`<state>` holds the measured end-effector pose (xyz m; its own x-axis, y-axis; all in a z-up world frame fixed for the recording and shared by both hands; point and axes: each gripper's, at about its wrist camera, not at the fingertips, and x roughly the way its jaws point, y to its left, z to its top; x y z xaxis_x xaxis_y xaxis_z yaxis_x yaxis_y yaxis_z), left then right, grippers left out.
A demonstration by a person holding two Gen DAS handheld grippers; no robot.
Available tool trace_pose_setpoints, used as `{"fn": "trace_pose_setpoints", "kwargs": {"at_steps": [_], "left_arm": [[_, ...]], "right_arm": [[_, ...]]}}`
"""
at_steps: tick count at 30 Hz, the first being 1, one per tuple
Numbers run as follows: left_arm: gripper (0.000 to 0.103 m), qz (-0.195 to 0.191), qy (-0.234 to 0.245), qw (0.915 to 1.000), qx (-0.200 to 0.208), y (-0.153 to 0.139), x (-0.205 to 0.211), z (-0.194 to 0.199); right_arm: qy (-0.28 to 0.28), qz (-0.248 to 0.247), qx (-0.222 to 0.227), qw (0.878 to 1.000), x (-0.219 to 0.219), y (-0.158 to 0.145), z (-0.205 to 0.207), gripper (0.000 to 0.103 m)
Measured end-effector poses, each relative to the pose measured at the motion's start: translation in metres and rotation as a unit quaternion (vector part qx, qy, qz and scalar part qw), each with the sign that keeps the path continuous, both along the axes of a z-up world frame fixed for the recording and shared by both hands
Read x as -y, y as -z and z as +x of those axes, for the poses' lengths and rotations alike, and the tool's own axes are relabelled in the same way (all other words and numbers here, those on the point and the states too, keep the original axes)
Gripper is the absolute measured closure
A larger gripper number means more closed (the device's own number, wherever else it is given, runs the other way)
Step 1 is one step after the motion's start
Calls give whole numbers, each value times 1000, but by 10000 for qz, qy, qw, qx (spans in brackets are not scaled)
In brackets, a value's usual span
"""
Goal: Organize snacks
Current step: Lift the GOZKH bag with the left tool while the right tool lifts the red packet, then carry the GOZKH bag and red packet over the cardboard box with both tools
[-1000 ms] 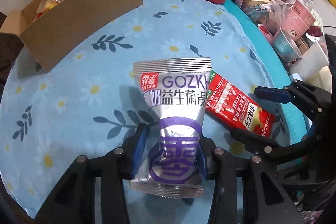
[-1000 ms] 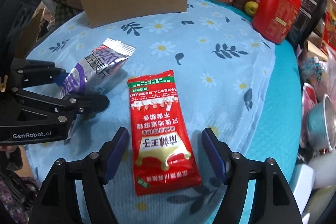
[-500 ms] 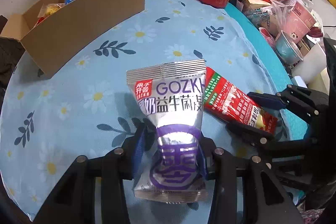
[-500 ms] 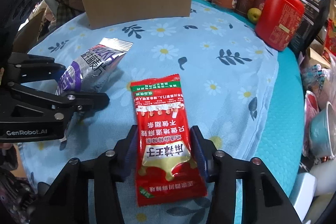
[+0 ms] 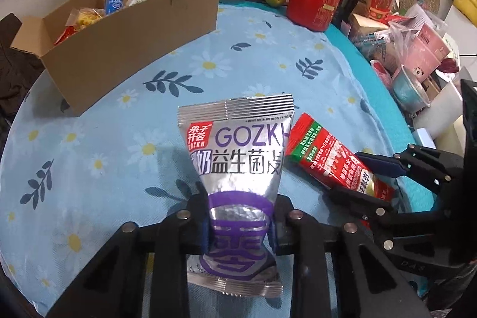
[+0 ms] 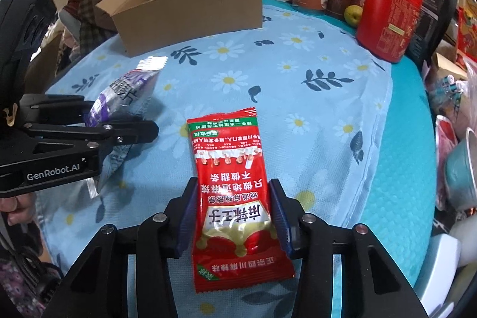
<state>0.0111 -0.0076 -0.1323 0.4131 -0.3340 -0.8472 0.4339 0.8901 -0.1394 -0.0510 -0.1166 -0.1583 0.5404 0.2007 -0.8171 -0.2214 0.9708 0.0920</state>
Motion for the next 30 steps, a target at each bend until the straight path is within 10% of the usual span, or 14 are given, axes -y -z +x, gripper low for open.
{"fn": "trace_pose_setpoints", "kwargs": {"at_steps": [30], "left_arm": [[76, -691, -459, 9905, 1100, -102, -46, -15]], "right_arm": [[-1030, 341, 1313, 9854, -34, -114, 9, 58]]}}
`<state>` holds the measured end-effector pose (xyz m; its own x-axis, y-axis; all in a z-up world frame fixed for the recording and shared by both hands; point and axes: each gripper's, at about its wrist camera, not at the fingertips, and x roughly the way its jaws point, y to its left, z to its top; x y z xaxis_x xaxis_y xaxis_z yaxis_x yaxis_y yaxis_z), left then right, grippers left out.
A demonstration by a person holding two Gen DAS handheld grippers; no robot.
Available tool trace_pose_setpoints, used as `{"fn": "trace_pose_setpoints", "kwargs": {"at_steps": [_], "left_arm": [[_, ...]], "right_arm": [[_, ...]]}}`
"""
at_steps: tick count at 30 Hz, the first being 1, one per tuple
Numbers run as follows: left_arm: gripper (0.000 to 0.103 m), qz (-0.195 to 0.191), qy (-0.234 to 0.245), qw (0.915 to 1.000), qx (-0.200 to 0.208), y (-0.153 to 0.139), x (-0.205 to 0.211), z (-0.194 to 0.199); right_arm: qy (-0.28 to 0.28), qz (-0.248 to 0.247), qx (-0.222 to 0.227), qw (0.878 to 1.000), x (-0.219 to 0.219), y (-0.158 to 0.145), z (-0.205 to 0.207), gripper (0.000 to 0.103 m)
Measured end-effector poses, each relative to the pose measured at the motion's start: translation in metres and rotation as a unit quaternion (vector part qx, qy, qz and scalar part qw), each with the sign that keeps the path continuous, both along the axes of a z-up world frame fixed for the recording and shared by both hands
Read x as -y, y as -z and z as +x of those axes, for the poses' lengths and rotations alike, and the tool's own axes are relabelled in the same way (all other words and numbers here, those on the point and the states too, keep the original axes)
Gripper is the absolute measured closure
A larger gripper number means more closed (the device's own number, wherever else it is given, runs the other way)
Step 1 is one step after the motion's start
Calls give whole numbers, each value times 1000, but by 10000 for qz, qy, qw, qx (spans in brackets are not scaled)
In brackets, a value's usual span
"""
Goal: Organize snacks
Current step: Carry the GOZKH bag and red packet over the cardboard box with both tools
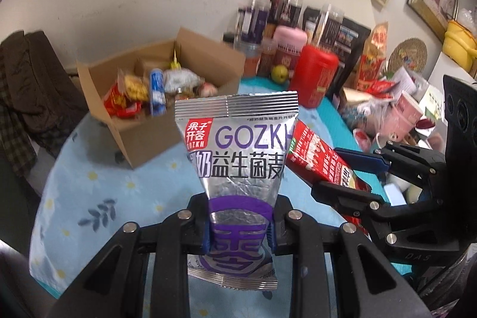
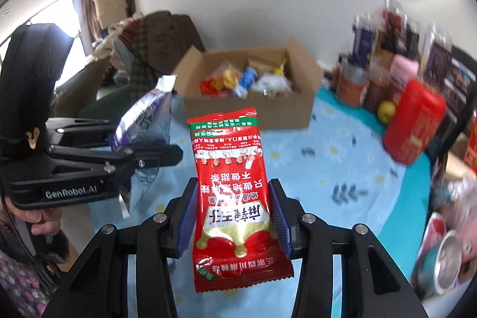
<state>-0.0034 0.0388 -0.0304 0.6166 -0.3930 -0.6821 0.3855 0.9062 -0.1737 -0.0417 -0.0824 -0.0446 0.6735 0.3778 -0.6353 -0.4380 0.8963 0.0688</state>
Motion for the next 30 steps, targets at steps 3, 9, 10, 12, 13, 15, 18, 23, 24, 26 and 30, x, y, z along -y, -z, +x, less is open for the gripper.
{"fn": "trace_pose_setpoints", "kwargs": {"at_steps": [3, 9, 10, 12, 13, 15, 18, 23, 24, 26, 30], "left_arm": [[76, -14, -17, 9997, 253, -16, -1, 5], [76, 10, -93, 9975, 704, -45, -1, 23], [76, 20, -114, 9971, 747, -47, -1, 25], [76, 12, -159, 9961, 862, -56, -3, 33], [76, 2, -186, 9957, 913, -60, -5, 39], [76, -9, -232, 9948, 993, -67, -8, 48], [76, 25, -305, 9936, 1087, -75, -11, 65], [76, -11, -376, 9932, 1100, -81, -20, 98], [76, -11, -402, 9930, 1108, -82, -21, 105], [76, -15, -447, 9927, 1122, -83, -23, 118], [76, 8, -509, 9924, 1121, -84, -28, 147]], "right_arm": [[-62, 4, 261, 9996, -2, -18, 6, 58], [-117, 17, 736, 9972, -7, -49, 28, 58], [-135, 42, 784, 9968, -8, -53, 32, 58], [-188, 109, 847, 9962, -9, -62, 44, 58], [-200, 127, 861, 9960, -9, -63, 48, 58], [-218, 181, 896, 9956, -9, -69, 59, 58], [-219, 260, 961, 9948, -9, -76, 77, 58], [-236, 328, 1023, 9939, -15, -84, 109, 58], [-237, 327, 1030, 9939, -16, -85, 114, 58], [-250, 314, 1062, 9935, -21, -88, 128, 58], [-260, 312, 1098, 9931, -27, -91, 155, 58]]}}
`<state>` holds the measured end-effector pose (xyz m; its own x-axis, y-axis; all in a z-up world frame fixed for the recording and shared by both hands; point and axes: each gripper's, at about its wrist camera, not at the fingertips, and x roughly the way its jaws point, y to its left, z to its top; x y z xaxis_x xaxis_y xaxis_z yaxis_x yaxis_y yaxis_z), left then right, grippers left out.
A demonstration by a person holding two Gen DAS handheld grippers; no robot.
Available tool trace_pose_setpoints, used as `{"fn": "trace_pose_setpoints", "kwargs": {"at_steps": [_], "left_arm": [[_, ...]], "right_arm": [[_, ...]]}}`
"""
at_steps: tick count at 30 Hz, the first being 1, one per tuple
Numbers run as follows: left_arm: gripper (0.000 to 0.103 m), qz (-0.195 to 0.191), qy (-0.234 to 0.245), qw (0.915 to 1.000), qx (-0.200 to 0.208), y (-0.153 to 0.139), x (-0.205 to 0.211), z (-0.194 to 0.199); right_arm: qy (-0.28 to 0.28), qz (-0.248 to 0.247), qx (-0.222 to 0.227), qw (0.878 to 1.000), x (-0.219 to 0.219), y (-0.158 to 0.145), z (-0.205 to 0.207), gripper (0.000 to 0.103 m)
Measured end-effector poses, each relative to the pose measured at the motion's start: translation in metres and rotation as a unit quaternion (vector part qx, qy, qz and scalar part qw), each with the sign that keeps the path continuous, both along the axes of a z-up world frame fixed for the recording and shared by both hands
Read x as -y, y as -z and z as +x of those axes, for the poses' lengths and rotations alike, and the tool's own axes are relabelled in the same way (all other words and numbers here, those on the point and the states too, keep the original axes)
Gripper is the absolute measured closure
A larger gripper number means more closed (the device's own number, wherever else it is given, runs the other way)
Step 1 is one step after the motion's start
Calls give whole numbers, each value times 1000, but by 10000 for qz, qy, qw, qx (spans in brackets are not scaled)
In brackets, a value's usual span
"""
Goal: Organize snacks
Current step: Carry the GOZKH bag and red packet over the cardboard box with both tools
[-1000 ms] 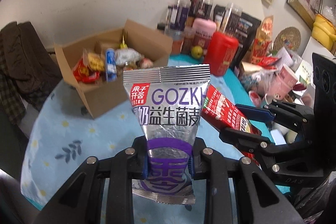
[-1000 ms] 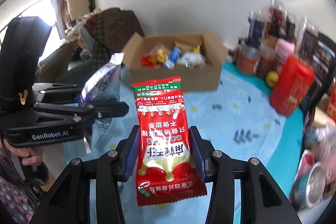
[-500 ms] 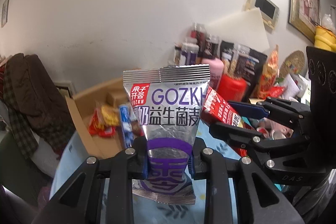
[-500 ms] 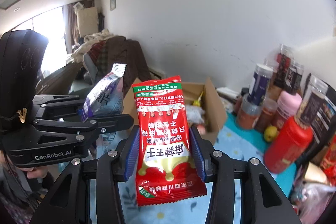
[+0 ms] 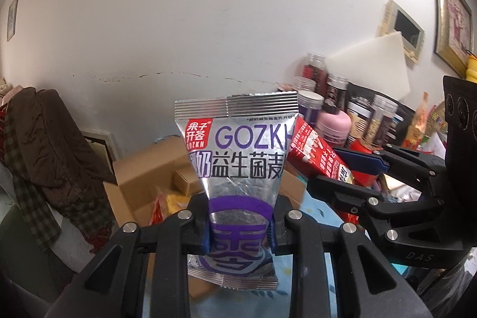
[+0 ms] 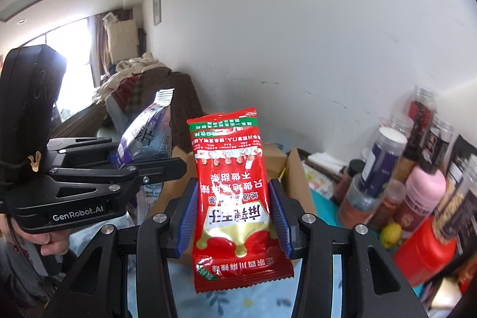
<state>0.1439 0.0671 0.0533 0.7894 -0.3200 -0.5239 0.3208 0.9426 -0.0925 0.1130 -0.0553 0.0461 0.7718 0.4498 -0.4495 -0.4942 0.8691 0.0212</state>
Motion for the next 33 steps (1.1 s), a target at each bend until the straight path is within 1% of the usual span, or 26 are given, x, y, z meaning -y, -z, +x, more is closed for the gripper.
{"fn": "trace_pose_setpoints", "kwargs": {"at_steps": [4, 8, 14, 18, 21, 25, 28, 31, 33], "left_arm": [[76, 46, -79, 9999, -43, 5, -5, 26], [76, 93, -182, 9997, -161, 16, -9, 54], [76, 174, -332, 9979, -532, 47, -14, 93], [76, 261, -381, 9958, -791, 67, -15, 112], [76, 332, -410, 9940, -953, 79, -14, 124], [76, 521, -466, 9910, -1141, 91, -10, 136], [76, 647, -496, 9888, -1249, 98, -8, 143], [76, 778, -542, 9859, -1382, 106, -6, 150], [76, 797, -532, 9839, -1512, 112, -6, 155]], "right_arm": [[2, -15, 5, 10000, -5, 1, 27, 58], [31, -9, -72, 10000, -9, 7, 52, 58], [129, 122, -305, 9994, -10, 26, 93, 58], [187, 45, -471, 9987, -13, 40, 117, 58], [139, 41, -593, 9981, -15, 49, 128, 58], [81, 67, -804, 9967, -18, 67, 139, 58], [93, 70, -988, 9950, -17, 83, 147, 58], [142, -51, -1151, 9932, -19, 94, 155, 58], [157, -27, -1262, 9919, -18, 98, 160, 58]]}}
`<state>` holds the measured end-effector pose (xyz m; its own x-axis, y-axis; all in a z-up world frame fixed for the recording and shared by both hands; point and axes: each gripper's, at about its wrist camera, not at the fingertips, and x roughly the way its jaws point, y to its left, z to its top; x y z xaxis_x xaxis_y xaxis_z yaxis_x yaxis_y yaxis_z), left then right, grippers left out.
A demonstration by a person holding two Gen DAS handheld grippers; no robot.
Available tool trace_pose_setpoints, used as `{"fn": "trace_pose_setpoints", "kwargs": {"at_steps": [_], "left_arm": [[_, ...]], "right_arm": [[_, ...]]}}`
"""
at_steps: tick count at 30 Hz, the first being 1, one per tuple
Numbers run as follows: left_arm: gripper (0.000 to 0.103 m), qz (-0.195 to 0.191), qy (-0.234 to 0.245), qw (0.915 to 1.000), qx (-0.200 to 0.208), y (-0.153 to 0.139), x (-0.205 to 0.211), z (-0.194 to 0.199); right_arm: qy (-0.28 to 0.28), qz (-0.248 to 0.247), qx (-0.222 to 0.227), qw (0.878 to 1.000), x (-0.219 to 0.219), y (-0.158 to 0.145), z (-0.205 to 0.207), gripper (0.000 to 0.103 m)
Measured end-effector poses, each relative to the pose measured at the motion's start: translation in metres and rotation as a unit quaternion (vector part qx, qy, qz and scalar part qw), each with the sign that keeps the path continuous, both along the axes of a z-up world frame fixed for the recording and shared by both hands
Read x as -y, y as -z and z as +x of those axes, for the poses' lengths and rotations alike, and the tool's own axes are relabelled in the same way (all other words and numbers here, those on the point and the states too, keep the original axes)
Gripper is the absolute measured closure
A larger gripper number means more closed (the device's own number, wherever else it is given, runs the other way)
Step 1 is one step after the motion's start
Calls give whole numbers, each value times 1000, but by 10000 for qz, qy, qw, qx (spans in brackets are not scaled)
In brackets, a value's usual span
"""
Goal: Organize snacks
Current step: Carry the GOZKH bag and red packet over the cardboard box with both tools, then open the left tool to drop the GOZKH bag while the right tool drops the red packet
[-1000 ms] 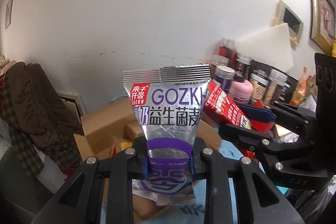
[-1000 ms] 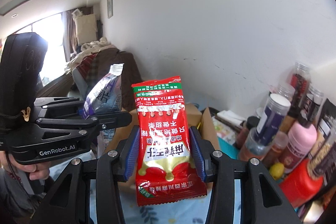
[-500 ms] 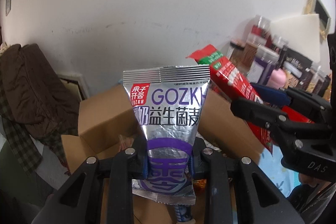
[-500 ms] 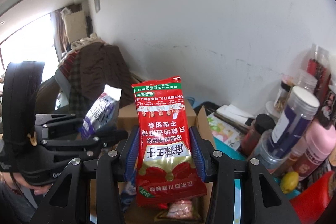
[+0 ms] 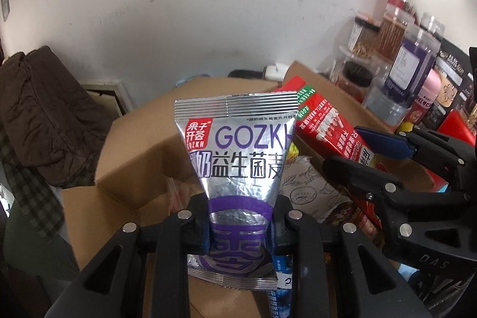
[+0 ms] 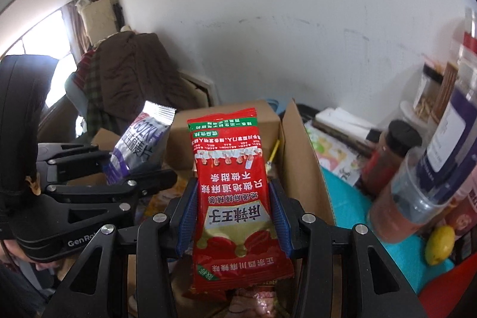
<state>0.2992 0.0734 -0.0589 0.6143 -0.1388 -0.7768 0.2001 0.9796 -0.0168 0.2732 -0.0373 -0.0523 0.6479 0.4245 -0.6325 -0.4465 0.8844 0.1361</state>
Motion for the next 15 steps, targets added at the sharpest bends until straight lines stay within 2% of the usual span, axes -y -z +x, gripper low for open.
{"fn": "trace_pose_setpoints", "kwargs": {"at_steps": [7, 15], "left_arm": [[76, -43, -34, 9992, -398, 17, -3, 9], [76, -10, -150, 9987, -486, 20, -4, 12]], "right_arm": [[100, -354, 39, 9993, -6, 8, 3, 58], [6, -614, 66, 9981, -14, 8, -2, 57]]}}
